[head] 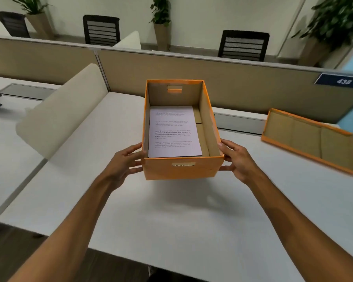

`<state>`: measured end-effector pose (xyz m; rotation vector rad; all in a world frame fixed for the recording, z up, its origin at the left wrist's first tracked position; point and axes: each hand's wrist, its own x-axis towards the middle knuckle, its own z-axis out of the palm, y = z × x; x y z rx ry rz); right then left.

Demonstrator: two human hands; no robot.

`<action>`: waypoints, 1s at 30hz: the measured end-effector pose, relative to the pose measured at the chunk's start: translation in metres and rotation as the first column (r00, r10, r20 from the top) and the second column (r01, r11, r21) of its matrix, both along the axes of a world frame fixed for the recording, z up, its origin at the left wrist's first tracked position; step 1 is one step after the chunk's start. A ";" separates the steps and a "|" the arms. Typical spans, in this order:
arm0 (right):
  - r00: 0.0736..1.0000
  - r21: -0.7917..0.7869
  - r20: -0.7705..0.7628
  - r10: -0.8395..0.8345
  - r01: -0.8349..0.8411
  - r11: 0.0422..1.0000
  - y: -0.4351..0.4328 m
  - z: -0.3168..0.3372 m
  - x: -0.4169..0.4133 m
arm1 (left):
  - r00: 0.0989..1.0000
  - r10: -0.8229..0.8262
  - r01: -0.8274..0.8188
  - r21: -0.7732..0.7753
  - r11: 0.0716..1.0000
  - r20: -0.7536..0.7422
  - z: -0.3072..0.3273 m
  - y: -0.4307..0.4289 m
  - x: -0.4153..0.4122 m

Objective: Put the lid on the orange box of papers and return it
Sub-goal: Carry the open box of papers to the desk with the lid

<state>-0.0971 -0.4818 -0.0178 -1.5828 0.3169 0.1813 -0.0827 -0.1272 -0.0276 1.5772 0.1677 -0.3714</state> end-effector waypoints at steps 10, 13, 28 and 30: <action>0.987 0.003 0.003 -0.158 0.158 0.987 -0.041 0.000 -0.124 | 0.996 -0.092 0.092 0.013 0.996 -0.017 0.003 -0.050 -0.080; 0.981 0.021 -0.003 -0.194 0.194 0.981 -0.042 -0.004 -0.160 | 0.993 -0.115 0.116 0.025 0.993 -0.027 0.000 -0.057 -0.101; 0.942 0.029 -0.077 -0.328 0.331 0.943 -0.026 -0.036 -0.281 | 0.972 -0.231 0.233 0.075 0.970 -0.030 -0.017 -0.064 -0.194; 0.938 0.033 -0.083 -0.335 0.339 0.940 -0.026 -0.038 -0.286 | 0.974 -0.221 0.224 0.060 0.973 -0.044 -0.021 -0.065 -0.200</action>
